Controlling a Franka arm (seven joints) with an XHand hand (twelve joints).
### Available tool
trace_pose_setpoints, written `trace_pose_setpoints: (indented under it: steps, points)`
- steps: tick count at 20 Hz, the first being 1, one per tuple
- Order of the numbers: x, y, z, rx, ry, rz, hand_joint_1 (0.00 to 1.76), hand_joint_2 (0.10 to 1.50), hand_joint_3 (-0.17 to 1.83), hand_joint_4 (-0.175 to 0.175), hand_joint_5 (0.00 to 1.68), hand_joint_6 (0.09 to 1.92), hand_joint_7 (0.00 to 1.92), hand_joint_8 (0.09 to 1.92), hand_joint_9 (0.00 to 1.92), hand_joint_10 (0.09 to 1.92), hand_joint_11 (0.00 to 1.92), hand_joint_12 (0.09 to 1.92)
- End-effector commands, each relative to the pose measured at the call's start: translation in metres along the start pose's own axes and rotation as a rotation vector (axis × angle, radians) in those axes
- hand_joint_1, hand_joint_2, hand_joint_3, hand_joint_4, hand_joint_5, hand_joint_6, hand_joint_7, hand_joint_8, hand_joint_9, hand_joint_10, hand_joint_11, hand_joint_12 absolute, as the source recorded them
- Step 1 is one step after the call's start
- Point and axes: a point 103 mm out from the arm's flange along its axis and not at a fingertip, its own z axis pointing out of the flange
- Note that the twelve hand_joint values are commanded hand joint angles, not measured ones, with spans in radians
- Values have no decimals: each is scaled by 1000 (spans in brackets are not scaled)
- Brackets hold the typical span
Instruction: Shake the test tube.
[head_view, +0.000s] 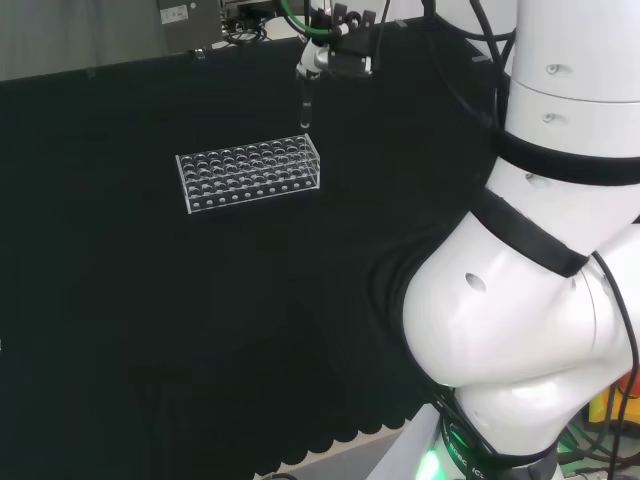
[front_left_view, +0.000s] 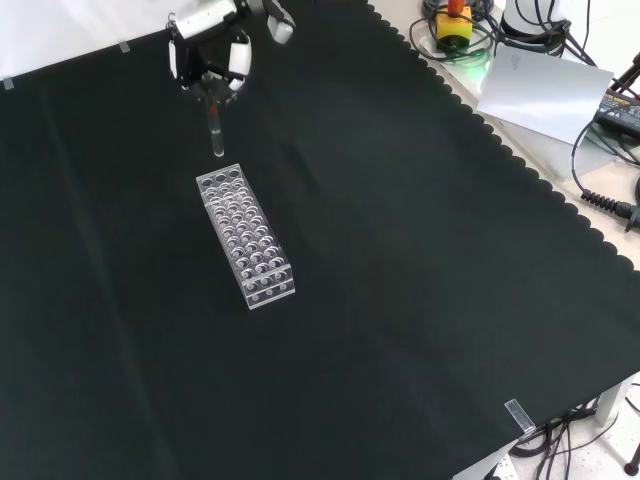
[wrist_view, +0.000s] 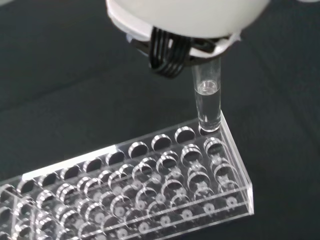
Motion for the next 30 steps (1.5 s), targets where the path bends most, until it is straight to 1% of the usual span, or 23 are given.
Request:
trace_pose_setpoints:
  steps: [1, 3, 6, 9, 11, 14, 17, 19, 21, 24, 25, 27, 30]
  points:
    - [14, -9, -28, -28, 17, -25, 1320, 611, 736, -175, 1258, 687, 1313, 693, 1535, 731, 1172, 921]
    - [21, -12, -31, -28, 23, -40, 1320, 611, 737, -175, 1258, 688, 1313, 694, 1535, 732, 1172, 922]
    - [41, -18, -28, -17, 32, -72, 1320, 610, 739, -175, 1258, 689, 1313, 695, 1534, 733, 1171, 923]
    - [72, -23, -20, 5, 41, -125, 1320, 609, 741, -175, 1258, 690, 1312, 696, 1534, 734, 1169, 924]
    - [97, -27, -14, 17, 41, -171, 1320, 609, 742, -175, 1258, 691, 1312, 697, 1534, 735, 1168, 925]
    - [131, -31, -8, 31, 55, -224, 1320, 608, 743, -175, 1257, 692, 1312, 698, 1534, 735, 1167, 925]
    - [154, -36, -6, 36, 74, -263, 1320, 608, 744, -175, 1257, 693, 1312, 699, 1533, 736, 1166, 926]
    - [162, -39, -5, 35, 80, -270, 1320, 607, 745, -175, 1257, 694, 1312, 699, 1533, 737, 1166, 927]
    - [160, -40, -6, 30, 78, -262, 1320, 607, 746, -175, 1257, 694, 1311, 700, 1533, 737, 1165, 927]
    - [138, -39, -11, 19, 66, -225, 1320, 607, 747, -175, 1256, 695, 1311, 701, 1533, 738, 1165, 928]
    - [127, -38, -13, 15, 65, -203, 1320, 607, 747, -175, 1256, 696, 1311, 701, 1533, 739, 1165, 928]
    - [98, -36, -18, 4, 63, -143, 1320, 606, 748, -175, 1256, 696, 1311, 702, 1532, 739, 1165, 929]
    - [52, -35, -27, -15, 40, -67, 1320, 606, 748, -175, 1256, 697, 1310, 703, 1532, 740, 1165, 930]
